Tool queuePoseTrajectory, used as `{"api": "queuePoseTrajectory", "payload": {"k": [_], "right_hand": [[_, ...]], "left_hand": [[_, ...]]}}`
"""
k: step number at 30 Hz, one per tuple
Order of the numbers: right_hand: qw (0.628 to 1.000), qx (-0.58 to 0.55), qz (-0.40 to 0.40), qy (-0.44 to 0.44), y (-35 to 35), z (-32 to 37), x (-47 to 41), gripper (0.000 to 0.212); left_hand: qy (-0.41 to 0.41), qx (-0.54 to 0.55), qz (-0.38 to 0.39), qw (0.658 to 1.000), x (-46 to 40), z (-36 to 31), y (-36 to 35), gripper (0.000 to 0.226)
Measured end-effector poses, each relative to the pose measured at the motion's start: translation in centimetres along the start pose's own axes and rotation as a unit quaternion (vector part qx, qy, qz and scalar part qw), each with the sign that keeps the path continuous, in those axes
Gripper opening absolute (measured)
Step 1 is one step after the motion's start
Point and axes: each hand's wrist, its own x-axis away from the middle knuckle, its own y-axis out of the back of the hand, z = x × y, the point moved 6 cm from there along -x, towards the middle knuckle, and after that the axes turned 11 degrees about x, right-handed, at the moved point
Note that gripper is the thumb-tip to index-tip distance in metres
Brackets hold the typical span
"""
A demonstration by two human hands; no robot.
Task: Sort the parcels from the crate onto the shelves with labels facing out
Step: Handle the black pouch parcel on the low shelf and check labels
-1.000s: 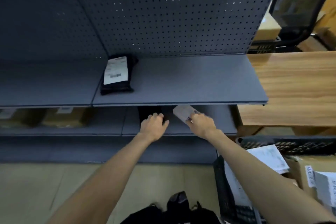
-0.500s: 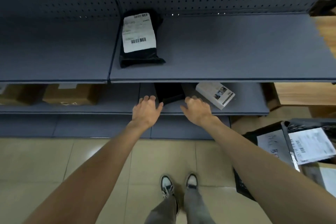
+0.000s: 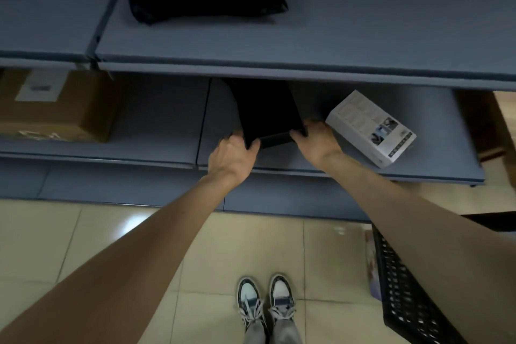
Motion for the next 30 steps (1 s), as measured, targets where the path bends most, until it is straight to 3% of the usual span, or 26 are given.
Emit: {"api": "queuePoseTrajectory", "payload": {"k": [8,13,20,26,30], "right_hand": [[0.989,-0.135,0.023,-0.055,-2.4,-1.3,-1.4,0.046],[0.977,-0.206,0.007,-0.052,-3.3,-0.9,0.3,0.036],[0.961,-0.259,-0.017,-0.098,-5.8,-3.0,5.0,0.048],[0.946,-0.297,-0.044,-0.124,-6.4,-4.2,6.6,0.036],[0.923,-0.344,-0.065,-0.157,-5.8,-4.9,6.4,0.035]], "left_hand": [[0.004,0.184,0.028,0.983,-2.6,1.0,-2.8,0.049],[0.025,0.223,0.036,0.974,-2.1,1.7,-4.9,0.057],[0.010,0.264,0.038,0.964,2.9,2.8,-6.7,0.065],[-0.034,0.291,0.049,0.955,4.7,2.9,-7.2,0.058],[-0.022,0.285,0.047,0.957,4.9,2.9,-7.3,0.052]]}}
